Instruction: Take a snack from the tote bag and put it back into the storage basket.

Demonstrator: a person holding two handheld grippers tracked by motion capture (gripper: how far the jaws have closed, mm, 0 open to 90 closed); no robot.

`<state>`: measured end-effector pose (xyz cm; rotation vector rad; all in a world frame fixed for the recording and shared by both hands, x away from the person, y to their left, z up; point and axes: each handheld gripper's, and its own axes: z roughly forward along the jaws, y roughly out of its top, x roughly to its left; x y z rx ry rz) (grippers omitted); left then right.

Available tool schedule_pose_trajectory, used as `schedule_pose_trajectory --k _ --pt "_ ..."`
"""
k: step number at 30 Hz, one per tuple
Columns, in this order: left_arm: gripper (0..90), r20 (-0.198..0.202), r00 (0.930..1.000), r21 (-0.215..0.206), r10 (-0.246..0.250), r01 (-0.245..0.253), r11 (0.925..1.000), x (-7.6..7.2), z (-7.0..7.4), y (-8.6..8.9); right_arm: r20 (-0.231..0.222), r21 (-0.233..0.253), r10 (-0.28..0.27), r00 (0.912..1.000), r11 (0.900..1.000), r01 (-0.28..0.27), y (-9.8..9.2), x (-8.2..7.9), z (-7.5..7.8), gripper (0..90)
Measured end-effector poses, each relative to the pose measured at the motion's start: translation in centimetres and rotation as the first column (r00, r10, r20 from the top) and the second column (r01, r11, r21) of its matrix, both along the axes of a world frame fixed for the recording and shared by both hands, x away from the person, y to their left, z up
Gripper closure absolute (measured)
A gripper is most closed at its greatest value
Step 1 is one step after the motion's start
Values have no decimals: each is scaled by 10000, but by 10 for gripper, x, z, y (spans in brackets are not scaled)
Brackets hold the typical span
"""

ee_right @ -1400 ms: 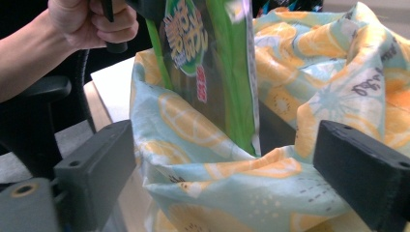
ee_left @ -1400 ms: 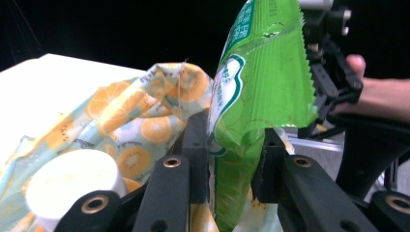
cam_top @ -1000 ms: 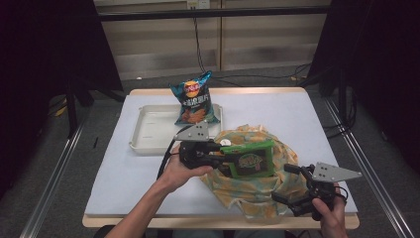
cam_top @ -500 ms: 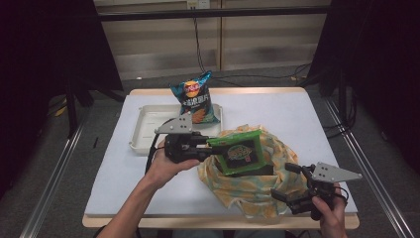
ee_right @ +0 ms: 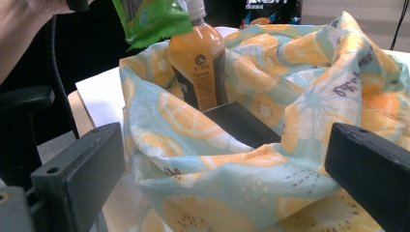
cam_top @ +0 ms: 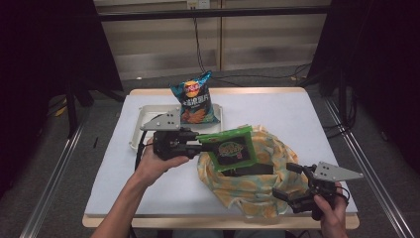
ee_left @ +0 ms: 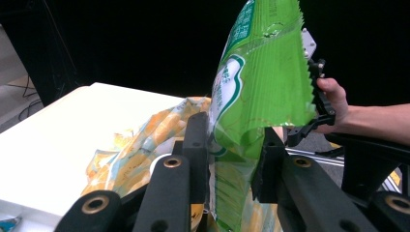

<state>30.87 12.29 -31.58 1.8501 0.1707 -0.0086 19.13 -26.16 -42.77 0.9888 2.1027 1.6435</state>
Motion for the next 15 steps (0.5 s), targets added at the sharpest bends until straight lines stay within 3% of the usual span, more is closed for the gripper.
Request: schedule_pose_trajectory --k 15 --pt "731 308 9993 -301 189 -179 9994 2 18 27 28 -60 68 10000 10000 -68 1 0 -1 2"
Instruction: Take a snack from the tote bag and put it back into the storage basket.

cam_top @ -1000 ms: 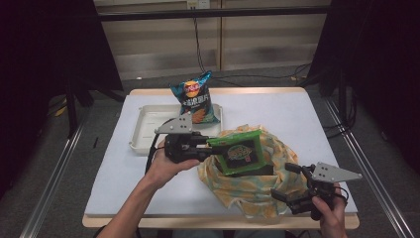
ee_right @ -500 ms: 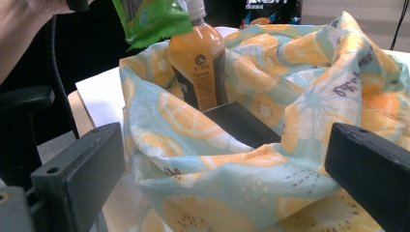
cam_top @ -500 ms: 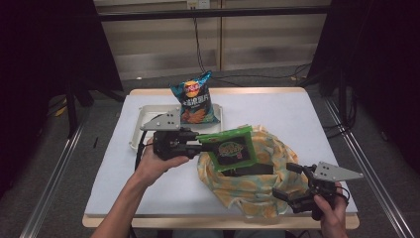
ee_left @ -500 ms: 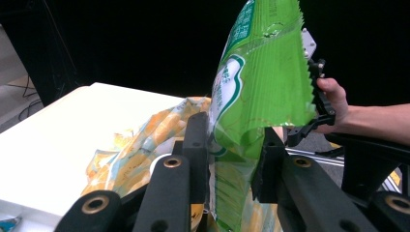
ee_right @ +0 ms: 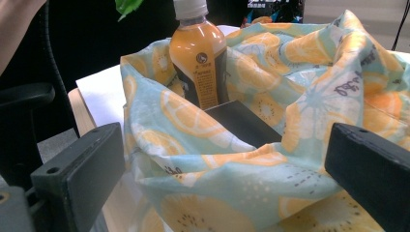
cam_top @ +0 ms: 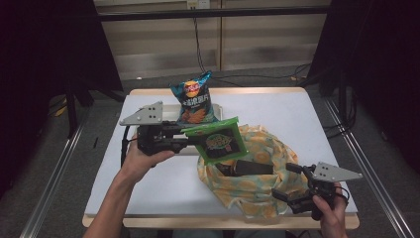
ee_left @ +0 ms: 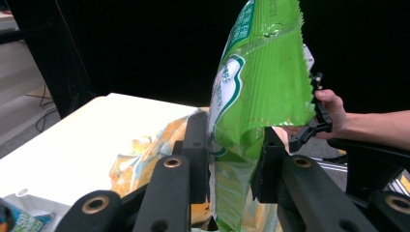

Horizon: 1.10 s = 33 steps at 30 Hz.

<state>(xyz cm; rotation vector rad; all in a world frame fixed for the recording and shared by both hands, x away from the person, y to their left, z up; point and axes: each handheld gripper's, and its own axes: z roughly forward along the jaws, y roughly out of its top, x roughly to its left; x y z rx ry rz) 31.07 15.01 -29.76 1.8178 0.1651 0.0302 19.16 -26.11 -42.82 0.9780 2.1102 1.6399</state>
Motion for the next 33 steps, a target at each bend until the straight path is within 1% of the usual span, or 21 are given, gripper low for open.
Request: schedule_pose_trajectory --k 2,5,7,9,10,11,12,14,16,17,19,21,22,23,25,27,28,30,31,33 --pt "731 -19 10000 94 81 -81 9999 1 1 5 62 38 -49 10000 10000 48 0 1 0 2" --pt "730 -97 9997 9 226 -226 9997 5 2 12 82 21 -40 10000 10000 39 0 0 1 2" --pt "731 -77 9986 -19 522 -522 9986 6 3 17 99 -10 -82 9999 10000 83 0 0 2 2" --pt "731 -89 9974 -37 714 -715 9974 7 4 21 144 75 -126 9998 9999 125 0 -1 3 2" --pt "731 -13 9962 112 869 -868 9962 7 5 24 182 86 -152 9997 9999 150 0 -1 3 2" --pt "731 1 9965 71 842 -842 9964 8 5 25 199 82 -137 9997 9999 135 0 -2 3 2" --pt "731 18 9956 124 939 -939 9955 10 6 28 249 -6 -65 9997 10000 66 0 -2 3 3" --pt "731 -70 9935 96 1135 -1135 9935 14 7 34 234 60 -159 9996 9999 158 -1 -2 3 3" --pt "731 -8 9903 239 1391 -1390 9900 17 8 39 330 64 -256 9991 9997 254 -2 -2 2 3" --pt "731 -114 9904 158 1377 -1375 9904 20 8 42 277 63 -277 9992 9996 275 -3 -2 3 3" --pt "731 -145 9876 235 1563 -1559 9875 26 8 49 302 77 -327 9990 9994 324 -3 -2 3 3" --pt "730 -211 9856 311 1676 -1669 9855 32 8 55 465 20 -394 9981 9992 393 -3 -2 4 3" --pt "730 -260 9840 365 1762 -1752 9838 35 8 58 452 48 -450 9980 9990 448 -3 -3 4 3" --pt "730 -256 9806 490 1941 -1927 9800 38 7 62 462 108 -459 9979 9989 455 -3 -3 4 3" --pt "730 -318 9786 568 2031 -2011 9779 44 5 69 536 80 -496 9973 9988 492 -2 -4 5 4" --pt "730 -471 9726 786 2278 -2237 9715 51 2 76 547 120 -609 9966 9981 603 -2 -4 6 3" --pt "730 -481 9702 907 2374 -2324 9684 54 0 78 566 156 -683 9961 9976 675 -2 -4 6 1" --pt "729 -572 9625 1187 2652 -2572 9591 60 -4 84 717 322 -1053 9919 9941 1032 -2 -3 6 0" --pt "729 -669 9616 1155 2663 -2577 9593 63 -7 88 746 420 -1246 9894 9917 1217 -2 -3 6 0" --pt "728 -676 9574 1296 2807 -2705 9540 69 -11 95 765 552 -1406 9871 9891 1366 -2 -1 6 0"
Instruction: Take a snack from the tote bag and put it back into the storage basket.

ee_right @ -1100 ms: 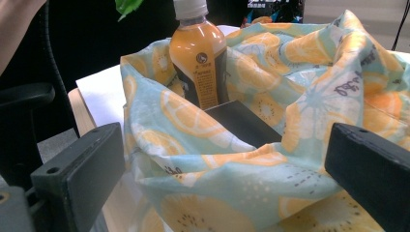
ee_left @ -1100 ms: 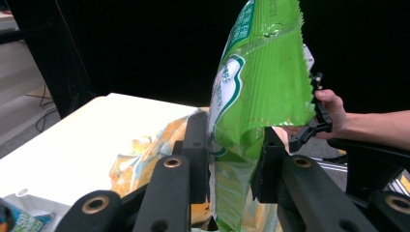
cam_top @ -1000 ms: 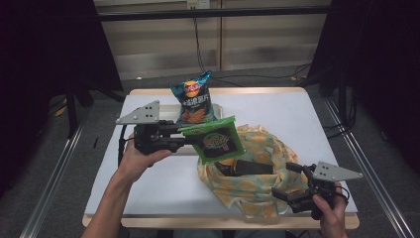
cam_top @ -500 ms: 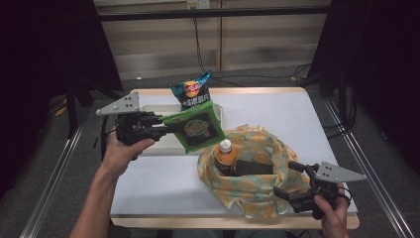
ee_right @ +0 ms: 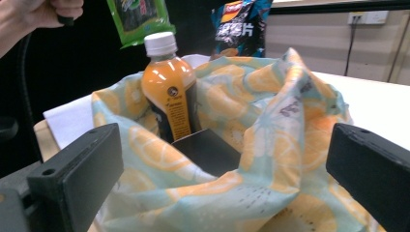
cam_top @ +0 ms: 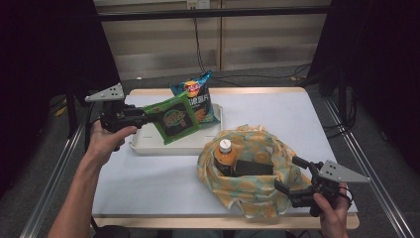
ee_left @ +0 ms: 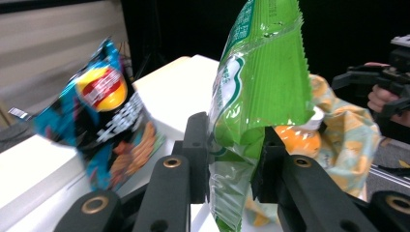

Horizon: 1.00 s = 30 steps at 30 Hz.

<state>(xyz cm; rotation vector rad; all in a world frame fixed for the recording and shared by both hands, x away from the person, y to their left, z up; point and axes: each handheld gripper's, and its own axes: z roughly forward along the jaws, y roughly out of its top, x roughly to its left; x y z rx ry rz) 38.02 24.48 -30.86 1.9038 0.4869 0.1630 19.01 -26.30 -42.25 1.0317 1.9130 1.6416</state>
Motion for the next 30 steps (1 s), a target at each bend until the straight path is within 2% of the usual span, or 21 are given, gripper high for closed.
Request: schedule_pose_trajectory --k 5,7,11,15,18,20,24,27,30 --pt "728 -138 9998 129 161 -160 9998 16 -7 13 151 137 -274 9995 9995 272 -3 -3 -2 0" --pt "728 -176 9989 305 441 -435 9986 24 -10 17 144 59 -324 9994 9995 323 -4 -5 -4 0" --pt "728 -308 9982 637 518 -498 9967 37 -17 25 236 54 -254 9994 9997 252 -3 -12 -6 0" --pt "728 -562 9951 887 808 -756 9932 46 -26 27 242 41 -143 9996 9999 142 -2 -13 -6 0" --pt "727 -503 9962 1195 709 -645 9907 50 -31 27 268 3 -202 9994 9998 202 -1 -13 -7 0" --pt "727 -365 9962 1465 791 -730 9865 54 -34 29 244 15 -197 9995 9998 197 -2 -14 -7 0" --pt "728 -514 9916 1114 1187 -1124 9874 65 -46 37 255 36 -236 9994 9997 235 -3 -14 -8 0" --pt "728 -726 9853 1122 1548 -1462 9829 75 -58 43 220 85 -260 9994 9996 258 -3 -14 -9 0" --pt "727 -894 9818 1285 1677 -1556 9794 85 -67 46 212 46 -256 9994 9997 255 -4 -14 -9 0"
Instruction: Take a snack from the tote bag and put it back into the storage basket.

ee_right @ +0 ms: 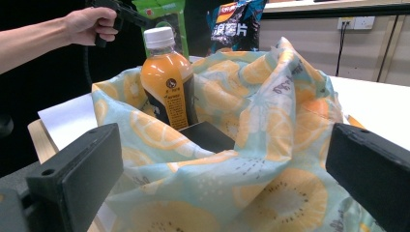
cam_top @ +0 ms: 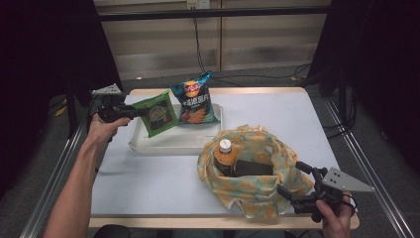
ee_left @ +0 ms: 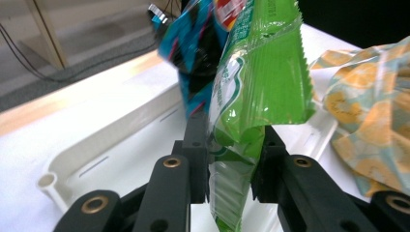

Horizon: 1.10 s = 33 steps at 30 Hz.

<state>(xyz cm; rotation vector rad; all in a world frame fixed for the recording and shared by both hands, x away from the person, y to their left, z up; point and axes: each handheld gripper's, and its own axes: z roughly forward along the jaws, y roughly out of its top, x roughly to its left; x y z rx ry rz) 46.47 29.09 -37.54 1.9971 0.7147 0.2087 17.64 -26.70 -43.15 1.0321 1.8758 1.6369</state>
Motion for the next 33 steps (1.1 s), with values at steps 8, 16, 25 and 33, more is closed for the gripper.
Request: schedule_pose_trajectory --k 8,16,25,33 --pt "727 -214 9996 483 178 -168 9987 17 -8 -3 -85 20 24 10000 10000 -23 -2 2 -2 0" --pt "724 -526 9980 477 353 -328 9983 27 -17 -1 -64 9 46 10000 10000 -46 -4 -1 -2 0" --pt "723 -846 9940 736 694 -632 9953 36 -31 5 -48 -61 -4 10000 10000 4 -8 -1 -2 0" --pt "711 -866 9916 731 962 -900 9933 46 -38 3 -143 -125 80 9999 9999 -82 -6 0 -3 0"
